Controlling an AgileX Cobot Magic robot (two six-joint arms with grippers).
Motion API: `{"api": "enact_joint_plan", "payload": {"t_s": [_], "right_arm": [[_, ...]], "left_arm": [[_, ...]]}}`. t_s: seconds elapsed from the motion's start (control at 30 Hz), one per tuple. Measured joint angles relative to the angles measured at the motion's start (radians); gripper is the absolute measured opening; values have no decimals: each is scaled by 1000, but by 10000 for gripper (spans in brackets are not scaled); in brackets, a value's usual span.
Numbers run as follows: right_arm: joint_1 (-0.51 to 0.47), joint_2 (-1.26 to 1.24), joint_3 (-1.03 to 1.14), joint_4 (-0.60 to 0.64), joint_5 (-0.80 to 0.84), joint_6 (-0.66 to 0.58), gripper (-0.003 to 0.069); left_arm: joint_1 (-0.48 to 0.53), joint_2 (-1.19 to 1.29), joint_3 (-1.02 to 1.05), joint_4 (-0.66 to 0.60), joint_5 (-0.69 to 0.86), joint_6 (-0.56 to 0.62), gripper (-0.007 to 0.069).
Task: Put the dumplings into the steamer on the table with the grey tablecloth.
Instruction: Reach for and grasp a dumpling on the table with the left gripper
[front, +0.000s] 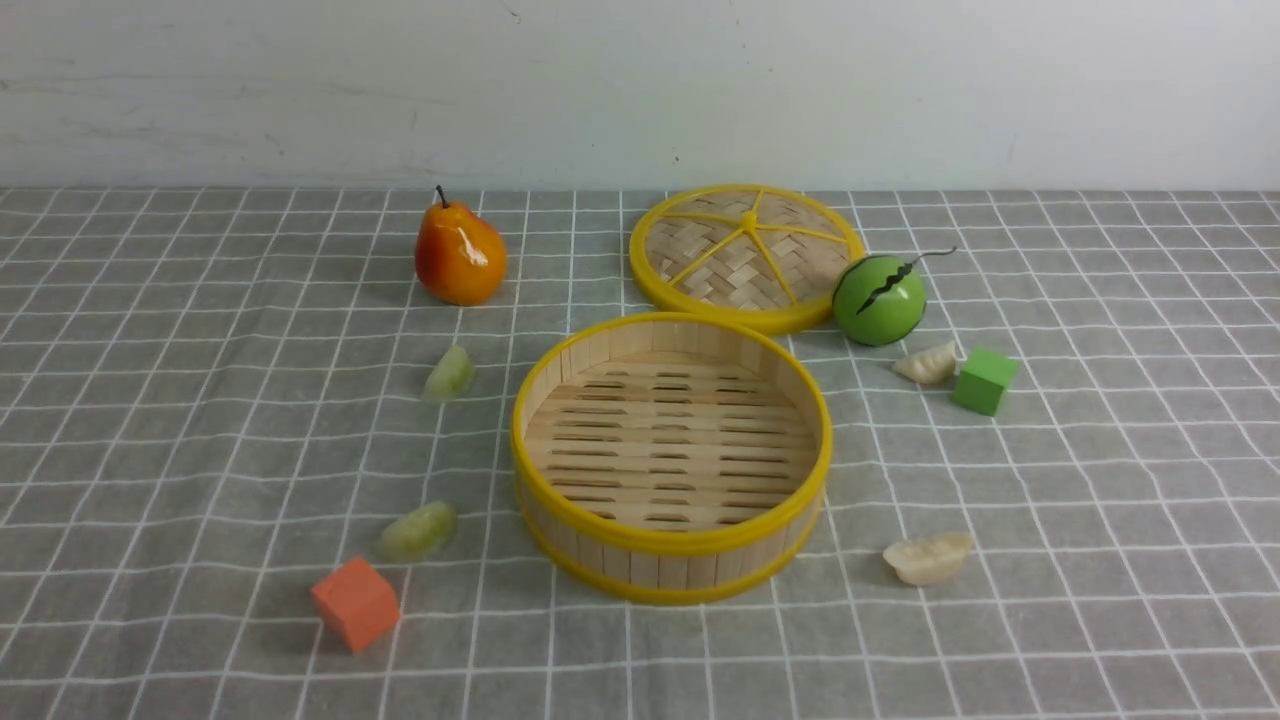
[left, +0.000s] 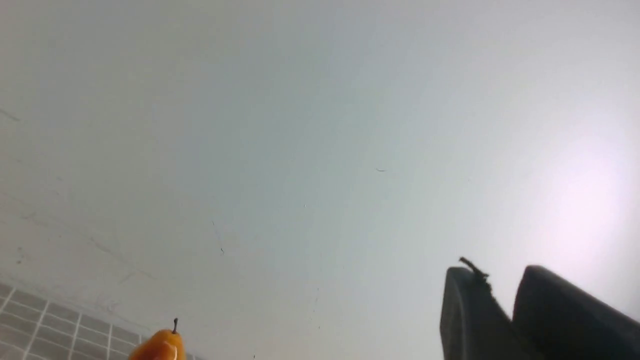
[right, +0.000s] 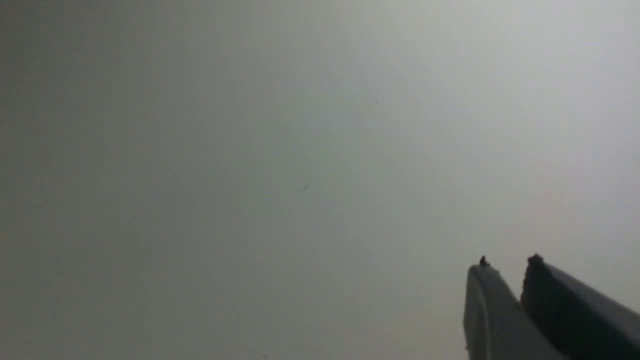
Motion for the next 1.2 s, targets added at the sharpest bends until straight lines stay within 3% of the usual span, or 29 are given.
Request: {"api": "enact_joint_plan", "payload": {"t_s": [0.1,0.27,0.4,0.57,0.7,0.83,1.07,1.2], "right_arm": [[0,66,-132,-109,203,50,-12],[0,281,-268,-163,520,71,-3],[0,496,-294,-171,643,2,-2],[16,727,-367,58,845,-307,-1],[92,929,-505,385,1033,-727,-1],[165,1107,-595,624,1060,-1032,-1],[219,1269,-617,832,1029,-1238,2],[221,1294,-618,861,1022,-1272,6]], "left_arm": [[0,148,-157,50,151,-30,-14],[0,440,-325,117,229,-1,-14],[-44,705,-408,131,287,-13,-14],[-213,942,-566,131,548,5,-14],[-324,1139,-712,86,779,135,-14],[-322,1305,-860,-16,851,277,-14],[-176,1564,-1222,-286,974,575,-14],[-130,1745,-1415,-314,1038,626,-14]]}}
